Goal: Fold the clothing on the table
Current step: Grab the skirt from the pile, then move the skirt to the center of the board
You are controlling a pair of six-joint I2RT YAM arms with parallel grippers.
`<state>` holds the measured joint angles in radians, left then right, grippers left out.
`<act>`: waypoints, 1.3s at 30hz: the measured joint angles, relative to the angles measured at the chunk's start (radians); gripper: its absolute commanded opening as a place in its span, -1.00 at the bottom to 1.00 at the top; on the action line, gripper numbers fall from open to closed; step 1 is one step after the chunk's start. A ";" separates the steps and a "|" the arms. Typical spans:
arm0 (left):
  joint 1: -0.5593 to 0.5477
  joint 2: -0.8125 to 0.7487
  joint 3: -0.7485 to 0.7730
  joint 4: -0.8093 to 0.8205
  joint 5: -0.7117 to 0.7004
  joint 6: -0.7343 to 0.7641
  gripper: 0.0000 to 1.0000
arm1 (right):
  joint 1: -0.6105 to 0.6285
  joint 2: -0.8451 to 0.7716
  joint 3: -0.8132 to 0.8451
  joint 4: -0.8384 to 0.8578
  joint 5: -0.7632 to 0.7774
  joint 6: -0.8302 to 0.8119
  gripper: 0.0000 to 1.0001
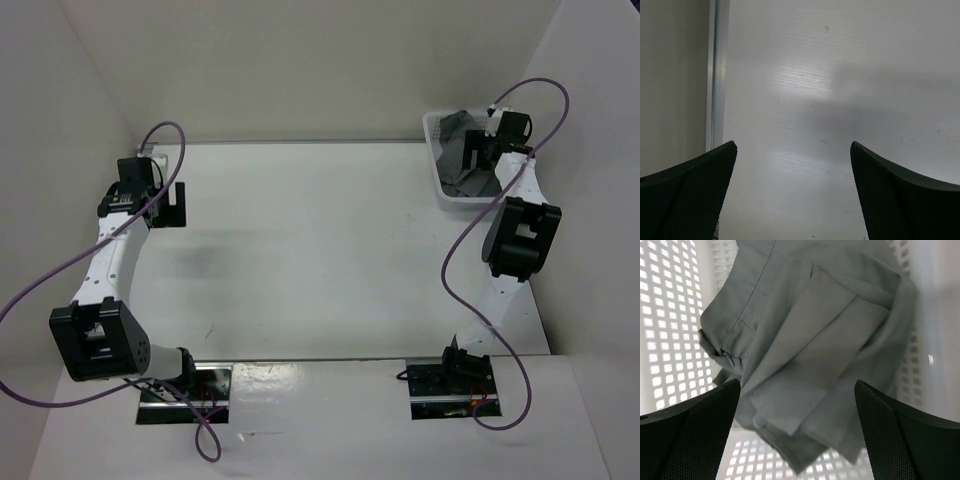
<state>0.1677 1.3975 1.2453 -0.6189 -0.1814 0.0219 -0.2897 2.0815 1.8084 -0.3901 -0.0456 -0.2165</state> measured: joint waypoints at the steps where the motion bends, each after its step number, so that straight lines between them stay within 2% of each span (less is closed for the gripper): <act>1: 0.002 -0.019 -0.027 0.008 0.002 0.001 1.00 | 0.000 0.023 0.018 0.000 -0.002 0.002 0.98; 7: 0.034 -0.127 -0.108 0.015 0.040 0.010 1.00 | 0.008 0.174 0.146 -0.001 -0.010 0.013 0.98; 15: 0.101 -0.184 -0.135 0.027 0.154 0.036 1.00 | 0.070 0.306 0.202 0.000 0.096 0.001 0.98; 17: 0.113 -0.185 -0.143 0.027 0.169 0.039 1.00 | 0.088 0.325 0.206 0.000 0.126 -0.010 0.37; 18: 0.119 -0.186 -0.147 0.027 0.176 0.044 1.00 | 0.094 0.330 0.208 0.000 0.135 -0.022 -0.02; 19: 0.121 -0.187 -0.152 0.027 0.180 0.049 1.00 | 0.100 0.332 0.209 0.000 0.145 -0.027 -0.95; 25: 0.125 -0.192 -0.166 0.025 0.201 0.056 1.00 | 0.114 0.330 0.217 -0.005 0.181 -0.024 -1.00; 30: 0.125 -0.192 -0.166 0.026 0.206 0.057 1.00 | 0.112 0.271 0.240 -0.084 0.138 -0.007 -1.00; 34: 0.125 -0.192 -0.166 0.035 0.196 0.056 1.00 | 0.113 0.145 0.334 -0.166 0.053 0.025 -1.00; 39: 0.125 -0.203 -0.167 0.048 0.183 0.055 1.00 | 0.123 -0.125 0.425 -0.183 -0.119 0.089 -1.00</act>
<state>0.2924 1.1950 1.0786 -0.5705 0.0017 0.0769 -0.1665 1.9568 2.2333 -0.5728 -0.1642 -0.1276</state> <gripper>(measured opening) 1.001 0.135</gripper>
